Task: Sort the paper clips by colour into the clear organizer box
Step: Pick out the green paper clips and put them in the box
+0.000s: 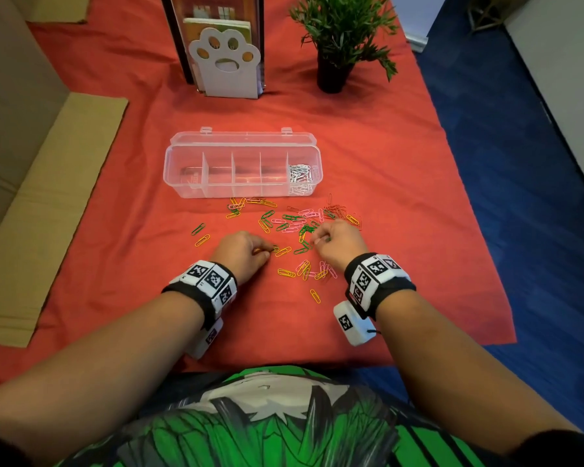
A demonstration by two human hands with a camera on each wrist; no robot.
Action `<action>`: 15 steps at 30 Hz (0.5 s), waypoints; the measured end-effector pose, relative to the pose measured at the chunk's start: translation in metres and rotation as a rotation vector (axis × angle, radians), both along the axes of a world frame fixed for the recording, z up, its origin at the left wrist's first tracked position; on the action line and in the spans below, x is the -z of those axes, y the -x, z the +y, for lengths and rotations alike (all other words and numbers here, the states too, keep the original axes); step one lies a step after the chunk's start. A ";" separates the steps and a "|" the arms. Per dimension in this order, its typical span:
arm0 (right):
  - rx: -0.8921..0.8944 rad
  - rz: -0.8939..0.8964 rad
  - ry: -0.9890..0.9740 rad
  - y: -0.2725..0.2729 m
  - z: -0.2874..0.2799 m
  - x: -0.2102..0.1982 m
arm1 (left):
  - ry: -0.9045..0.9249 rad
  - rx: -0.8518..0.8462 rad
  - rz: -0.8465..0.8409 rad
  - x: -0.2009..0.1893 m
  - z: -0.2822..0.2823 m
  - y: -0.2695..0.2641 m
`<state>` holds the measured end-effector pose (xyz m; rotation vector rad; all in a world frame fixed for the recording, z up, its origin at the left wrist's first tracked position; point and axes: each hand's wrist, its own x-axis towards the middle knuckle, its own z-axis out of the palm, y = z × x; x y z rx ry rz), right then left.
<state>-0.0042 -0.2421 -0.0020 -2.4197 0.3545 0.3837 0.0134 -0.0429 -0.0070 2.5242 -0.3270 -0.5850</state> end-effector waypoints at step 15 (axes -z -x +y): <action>-0.322 0.016 0.330 -0.002 0.028 0.016 | -0.109 0.144 -0.096 0.000 -0.005 -0.007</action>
